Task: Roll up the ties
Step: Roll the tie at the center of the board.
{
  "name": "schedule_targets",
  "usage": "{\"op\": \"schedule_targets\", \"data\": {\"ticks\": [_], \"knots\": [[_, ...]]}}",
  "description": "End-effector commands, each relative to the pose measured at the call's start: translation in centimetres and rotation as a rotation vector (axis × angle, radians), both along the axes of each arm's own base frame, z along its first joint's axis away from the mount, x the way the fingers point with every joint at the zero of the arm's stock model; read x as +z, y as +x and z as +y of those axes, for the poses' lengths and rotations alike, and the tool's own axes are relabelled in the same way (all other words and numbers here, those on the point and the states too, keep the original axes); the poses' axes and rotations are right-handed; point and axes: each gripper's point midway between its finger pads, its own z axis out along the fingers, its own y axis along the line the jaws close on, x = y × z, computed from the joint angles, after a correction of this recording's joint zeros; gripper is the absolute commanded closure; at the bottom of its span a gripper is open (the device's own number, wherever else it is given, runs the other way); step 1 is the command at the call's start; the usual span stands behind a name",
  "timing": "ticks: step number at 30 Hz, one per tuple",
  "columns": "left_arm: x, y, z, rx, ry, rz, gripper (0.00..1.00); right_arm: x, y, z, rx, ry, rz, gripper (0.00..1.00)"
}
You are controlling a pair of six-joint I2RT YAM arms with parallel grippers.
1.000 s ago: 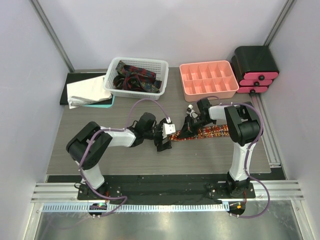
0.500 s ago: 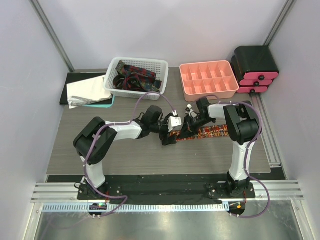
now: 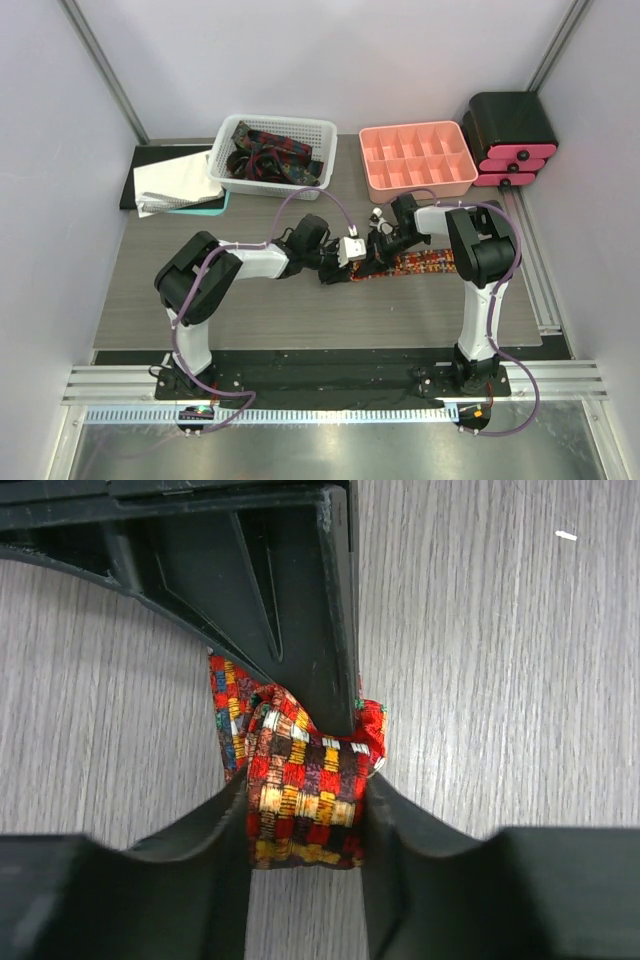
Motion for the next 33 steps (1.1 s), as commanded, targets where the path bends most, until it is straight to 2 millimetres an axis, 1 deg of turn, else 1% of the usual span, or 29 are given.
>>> {"op": "schedule_targets", "data": {"ticks": [1,2,3,4,5,6,8,9,11,12,13,15,16,17,21,22,24,25,28,29,31,32,33], "knots": [[-3.0,-1.9,1.2,0.023,0.078,0.093,0.73,-3.0,-1.3,-0.9,-0.004,-0.142,0.045,0.98],[-3.3,-2.1,1.4,0.04,0.093,0.115,0.75,-2.5,-1.2,-0.8,-0.003,-0.127,0.036,0.96],[-3.4,-2.3,1.6,0.043,0.102,0.13,0.76,-1.6,-0.9,-0.6,0.001,-0.105,0.009,0.93],[-3.7,-2.7,1.9,0.05,0.117,0.155,0.79,-0.9,-0.6,-0.4,0.002,-0.089,-0.008,0.86],[-3.8,-3.0,2.1,0.051,0.12,0.165,0.8,-0.1,-0.5,-0.4,0.001,-0.064,-0.014,0.83],[-4.1,-3.4,2.4,0.048,0.127,0.177,0.81,1.0,0.2,-0.8,-0.014,-0.045,-0.044,0.8],[-4.4,-3.7,2.8,0.052,0.145,0.19,0.83,2.3,0.9,-1.5,-0.036,-0.031,-0.068,0.76],[-4.6,-3.7,2.9,0.047,0.154,0.195,0.84,2.9,1.9,-2.5,-0.063,-0.026,-0.096,0.76],[-4.9,-4.1,3.1,0.044,0.175,0.213,0.88,3.4,3.0,-3.5,-0.094,-0.032,-0.117,0.75],[-5.0,-4.4,3.3,0.036,0.19,0.227,0.89,3.1,3.7,-4.3,-0.114,-0.052,-0.125,0.74],[-5.0,-4.4,3.5,0.039,0.199,0.232,0.92,2.8,3.7,-4.5,-0.111,-0.068,-0.128,0.74],[-5.0,-4.6,3.7,0.038,0.22,0.25,0.96,2.0,3.2,-4.9,-0.106,-0.094,-0.111,0.74],[-4.9,-4.7,3.8,0.033,0.227,0.257,0.99,1.1,2.7,-5.2,-0.104,-0.125,-0.095,0.74],[-4.8,-4.7,3.8,0.036,0.234,0.265,1.0,0.5,2.4,-5.5,-0.101,-0.143,-0.087,0.75],[-4.0,-4.9,4.1,0.046,0.263,0.305,1.0,-2.2,0.7,-6.5,-0.079,-0.216,-0.038,0.76],[-3.6,-5.1,4.1,0.041,0.262,0.312,1.0,-2.9,0.3,-7.0,-0.076,-0.257,-0.028,0.77],[-3.4,-5.7,4.6,0.037,0.285,0.339,1.0,-3.7,-0.3,-7.7,-0.068,-0.298,-0.02,0.77],[-3.2,-5.8,4.7,0.038,0.295,0.348,1.0,-4.2,-1.0,-8.0,-0.065,-0.318,-0.002,0.78],[-2.2,-5.7,5.0,0.058,0.321,0.358,1.0,-4.1,-2.7,-8.3,-0.052,-0.325,0.031,0.8],[-1.8,-5.5,4.8,0.061,0.315,0.349,1.0,-3.8,-2.9,-8.3,-0.049,-0.32,0.023,0.8],[-1.6,-5.5,4.8,0.068,0.34,0.341,1.0,-2.9,-2.5,-8.1,-0.056,-0.305,-0.011,0.79],[-1.4,-4.9,4.7,0.092,0.355,0.326,1.0,-2.3,-2.2,-7.6,-0.056,-0.272,-0.02,0.79],[-1.4,-4.8,4.6,0.095,0.364,0.329,1.0,-1.5,-1.8,-7.2,-0.07,-0.245,-0.033,0.78]]}}
